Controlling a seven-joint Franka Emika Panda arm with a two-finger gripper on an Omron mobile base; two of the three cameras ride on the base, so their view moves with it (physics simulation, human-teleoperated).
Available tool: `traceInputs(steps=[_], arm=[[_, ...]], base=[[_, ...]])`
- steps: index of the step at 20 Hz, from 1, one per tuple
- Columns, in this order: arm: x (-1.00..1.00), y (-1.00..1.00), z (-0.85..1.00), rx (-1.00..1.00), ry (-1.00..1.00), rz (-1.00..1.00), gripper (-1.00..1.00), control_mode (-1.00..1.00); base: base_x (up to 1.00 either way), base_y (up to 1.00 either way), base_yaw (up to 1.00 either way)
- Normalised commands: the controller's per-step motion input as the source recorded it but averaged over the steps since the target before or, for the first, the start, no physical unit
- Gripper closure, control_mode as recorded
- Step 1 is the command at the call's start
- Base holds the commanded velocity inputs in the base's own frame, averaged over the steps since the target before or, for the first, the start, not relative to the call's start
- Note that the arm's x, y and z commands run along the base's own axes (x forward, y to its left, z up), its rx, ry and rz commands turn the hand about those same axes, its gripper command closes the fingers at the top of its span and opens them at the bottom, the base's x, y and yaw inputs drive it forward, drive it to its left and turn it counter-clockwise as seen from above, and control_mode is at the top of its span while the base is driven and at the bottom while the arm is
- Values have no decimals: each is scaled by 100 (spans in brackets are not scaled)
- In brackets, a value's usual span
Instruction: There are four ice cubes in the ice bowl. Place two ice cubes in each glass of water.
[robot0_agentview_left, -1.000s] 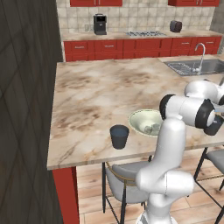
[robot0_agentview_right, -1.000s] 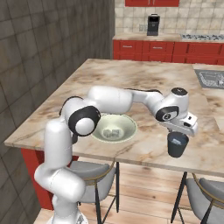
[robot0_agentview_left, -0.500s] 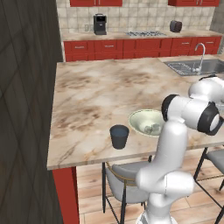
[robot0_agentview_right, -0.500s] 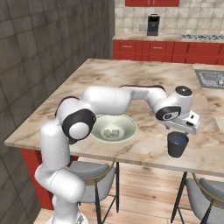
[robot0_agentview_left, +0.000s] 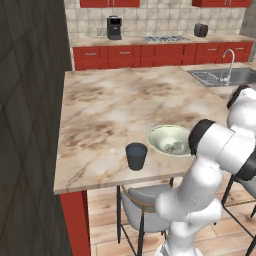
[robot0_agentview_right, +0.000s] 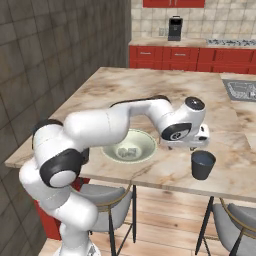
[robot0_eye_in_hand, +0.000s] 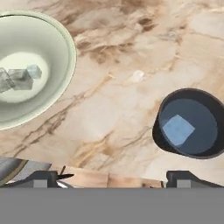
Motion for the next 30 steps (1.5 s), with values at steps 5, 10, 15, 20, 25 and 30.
traceInputs(steps=[5,10,15,20,25,30], arm=[[-28,99,42,-13,1,11,-100,-100],[-19,96,14,-6,5,3,-100,-100],[-3,65,3,0,9,-15,-100,-100],[-5,23,0,0,18,-39,-100,-100],[6,22,-1,5,4,-42,-100,-100],[24,41,-17,14,-10,-23,-100,-100]], base=[[0,0,0],[0,0,0],[0,0,0],[0,0,0],[0,0,0],[0,0,0]])
